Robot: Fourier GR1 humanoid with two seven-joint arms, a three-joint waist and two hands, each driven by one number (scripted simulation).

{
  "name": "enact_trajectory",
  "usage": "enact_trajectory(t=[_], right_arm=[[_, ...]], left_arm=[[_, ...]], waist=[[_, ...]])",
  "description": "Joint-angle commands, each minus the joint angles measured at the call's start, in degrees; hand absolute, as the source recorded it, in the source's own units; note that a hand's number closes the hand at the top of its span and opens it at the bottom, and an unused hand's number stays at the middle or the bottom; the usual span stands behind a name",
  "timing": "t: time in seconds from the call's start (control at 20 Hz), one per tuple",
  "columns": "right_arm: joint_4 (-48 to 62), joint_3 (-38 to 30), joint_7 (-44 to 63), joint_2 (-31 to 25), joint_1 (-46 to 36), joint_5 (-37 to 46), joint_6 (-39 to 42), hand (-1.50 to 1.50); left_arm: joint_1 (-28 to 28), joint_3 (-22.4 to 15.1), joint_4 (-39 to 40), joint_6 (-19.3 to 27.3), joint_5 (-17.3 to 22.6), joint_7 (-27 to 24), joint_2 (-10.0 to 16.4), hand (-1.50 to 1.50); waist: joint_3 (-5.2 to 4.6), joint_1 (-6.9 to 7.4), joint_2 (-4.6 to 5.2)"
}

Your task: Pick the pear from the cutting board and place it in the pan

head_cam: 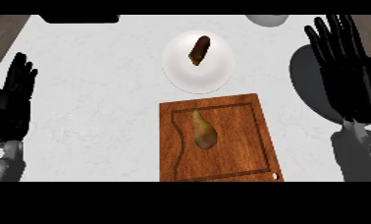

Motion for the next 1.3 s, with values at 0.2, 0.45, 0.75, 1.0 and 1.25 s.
enact_trajectory(t=[0.2, 0.45, 0.75, 1.0, 1.25], right_arm=[[4.5, 25.2, 11.1, -3.6, -11.2, 12.9, 13.4, 1.5], [9.1, 35.4, 8.3, -6.8, -19.0, 31.4, 16.2, -1.5], [27.3, 40.7, 1.8, 4.6, -31.0, 36.7, 18.3, -1.5], [27.6, 52.4, 12.5, 2.4, -40.5, 43.5, 33.3, -1.5], [31.6, 61.4, 19.6, 8.7, -47.7, 48.0, 45.2, -1.5]], left_arm=[[-3.3, -11.7, -2.2, -9.8, 4.3, 3.0, -7.6, 0.0], [-2.4, -17.3, -1.2, -14.7, 8.4, 5.8, -12.4, 0.0], [-5.0, -17.5, -1.1, -12.8, 9.0, 9.8, -14.9, 0.0], [-2.7, -18.6, 0.1, -14.6, 8.2, 7.9, -14.2, 0.0], [-2.4, -17.1, -0.8, -15.1, 9.6, 8.6, -13.5, 0.0]], waist=[[-0.6, 7.02, 2.11], [0.16, 6.81, 1.75], [0.51, 4.56, 0.82], [0.22, 4.85, -0.02], [0.29, 4.37, -0.3]])
